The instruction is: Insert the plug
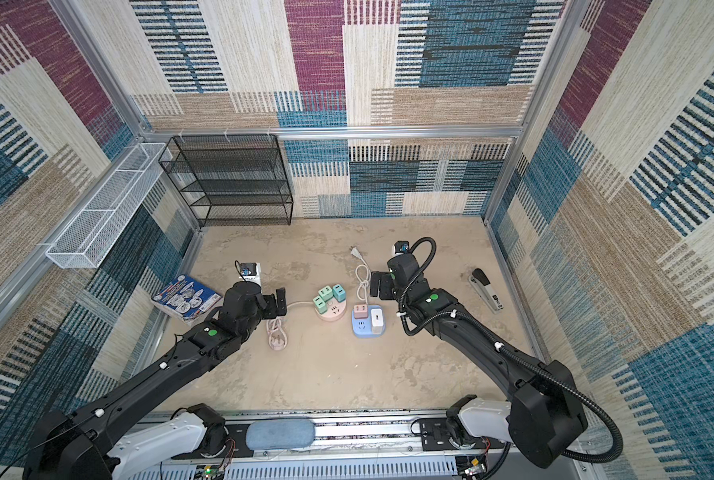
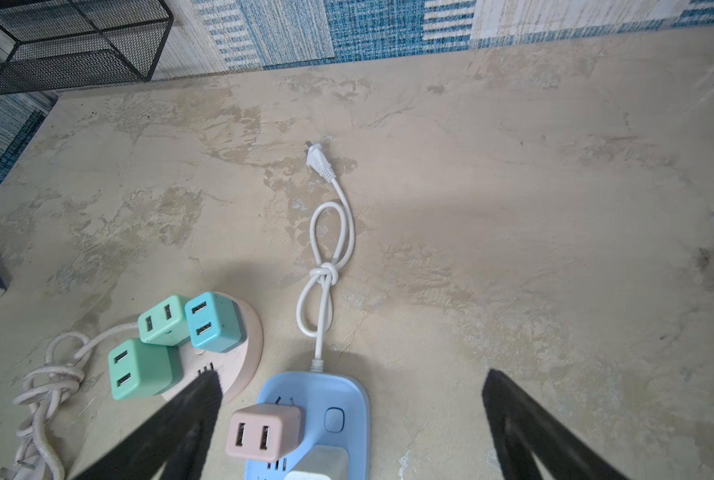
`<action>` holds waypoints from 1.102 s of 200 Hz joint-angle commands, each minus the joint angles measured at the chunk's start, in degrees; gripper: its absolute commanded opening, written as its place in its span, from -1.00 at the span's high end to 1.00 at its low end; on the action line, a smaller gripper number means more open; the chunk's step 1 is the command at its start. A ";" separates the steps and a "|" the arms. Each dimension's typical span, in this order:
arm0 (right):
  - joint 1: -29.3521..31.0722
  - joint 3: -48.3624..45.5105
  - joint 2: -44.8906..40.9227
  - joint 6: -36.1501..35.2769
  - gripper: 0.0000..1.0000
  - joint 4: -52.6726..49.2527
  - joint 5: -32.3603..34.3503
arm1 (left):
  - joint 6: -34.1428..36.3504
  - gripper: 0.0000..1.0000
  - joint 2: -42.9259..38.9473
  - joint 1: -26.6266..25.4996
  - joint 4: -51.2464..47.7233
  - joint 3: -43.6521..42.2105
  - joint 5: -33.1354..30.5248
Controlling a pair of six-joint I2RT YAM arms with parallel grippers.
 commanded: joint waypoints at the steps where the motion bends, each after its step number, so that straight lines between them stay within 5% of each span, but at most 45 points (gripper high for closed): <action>1: 0.04 -2.05 -0.14 -2.44 -1.00 7.07 1.98 | 7.29 -0.99 1.27 0.23 9.67 -0.27 -6.12; 26: 0.08 -5.36 -1.47 -3.66 -1.00 9.86 1.34 | 12.37 -0.99 2.73 3.19 17.59 -1.98 -8.50; 50: 0.05 -7.07 -2.52 -3.36 -1.00 11.48 0.19 | 13.41 -0.99 3.40 11.23 26.13 -4.93 -6.19; 89: 0.11 -7.28 -3.13 -3.29 -1.00 12.45 -2.36 | 16.37 -0.99 1.60 18.56 25.18 -8.40 -10.77; 117: 0.06 -8.41 -2.91 -3.46 -1.00 15.20 -2.39 | 14.42 -0.99 2.97 23.76 30.66 -13.58 -6.59; 164: 0.04 -8.79 -4.87 -4.39 -1.00 18.13 -2.75 | 10.80 -0.99 16.26 26.99 39.46 -15.66 -0.60; 220: 0.00 -8.29 -4.58 -3.66 -1.00 24.51 -0.75 | 9.77 -0.99 14.67 28.01 37.08 -15.60 6.54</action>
